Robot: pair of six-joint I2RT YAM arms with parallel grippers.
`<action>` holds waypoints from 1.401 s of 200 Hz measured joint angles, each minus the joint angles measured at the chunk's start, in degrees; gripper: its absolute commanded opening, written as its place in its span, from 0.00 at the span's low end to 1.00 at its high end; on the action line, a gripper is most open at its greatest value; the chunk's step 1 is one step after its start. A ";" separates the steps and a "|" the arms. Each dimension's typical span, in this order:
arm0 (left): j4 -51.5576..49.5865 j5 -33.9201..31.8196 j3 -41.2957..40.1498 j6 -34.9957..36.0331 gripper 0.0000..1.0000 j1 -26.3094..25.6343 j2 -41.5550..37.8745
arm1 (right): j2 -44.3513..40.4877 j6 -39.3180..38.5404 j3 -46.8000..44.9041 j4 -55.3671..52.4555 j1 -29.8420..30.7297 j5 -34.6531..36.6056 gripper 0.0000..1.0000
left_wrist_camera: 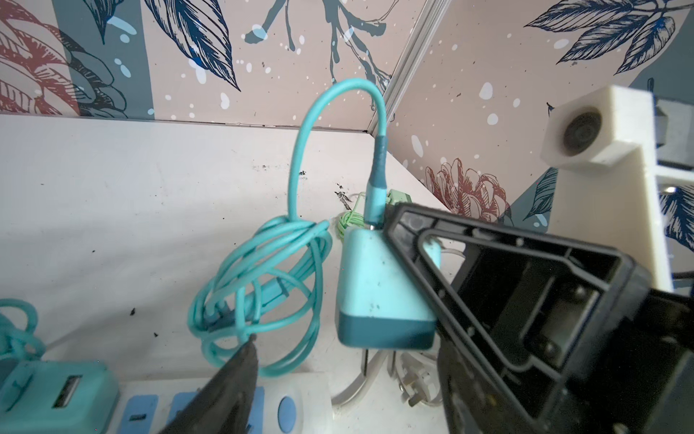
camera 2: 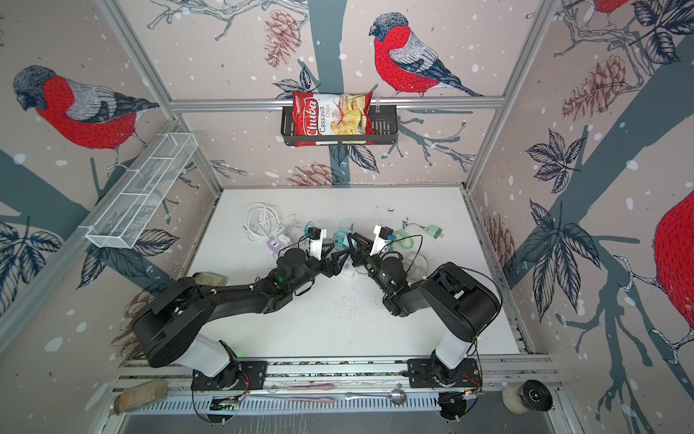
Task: Insert plugs into power strip
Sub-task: Pick up the plug from the top-right of the table.
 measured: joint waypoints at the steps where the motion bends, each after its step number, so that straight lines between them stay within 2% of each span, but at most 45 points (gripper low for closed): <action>1: 0.00 0.00 0.02 0.04 0.72 0.00 0.02 | 0.02 0.00 0.00 0.00 0.00 -0.02 0.00; 44: -0.02 0.28 1.38 0.33 0.65 0.00 1.42 | 0.46 0.28 0.26 0.11 0.04 1.16 0.00; 179: 2.91 1.55 2.21 0.63 0.62 0.00 4.07 | 1.64 5.31 1.36 2.49 0.07 -0.76 0.00; 243: 3.82 -0.13 1.44 2.71 0.60 -0.11 3.23 | 1.64 6.95 1.84 2.40 0.20 -2.23 0.00; 280: 3.89 -0.02 1.42 4.04 0.46 -0.20 3.08 | 1.33 7.32 1.88 1.27 0.37 -2.34 0.02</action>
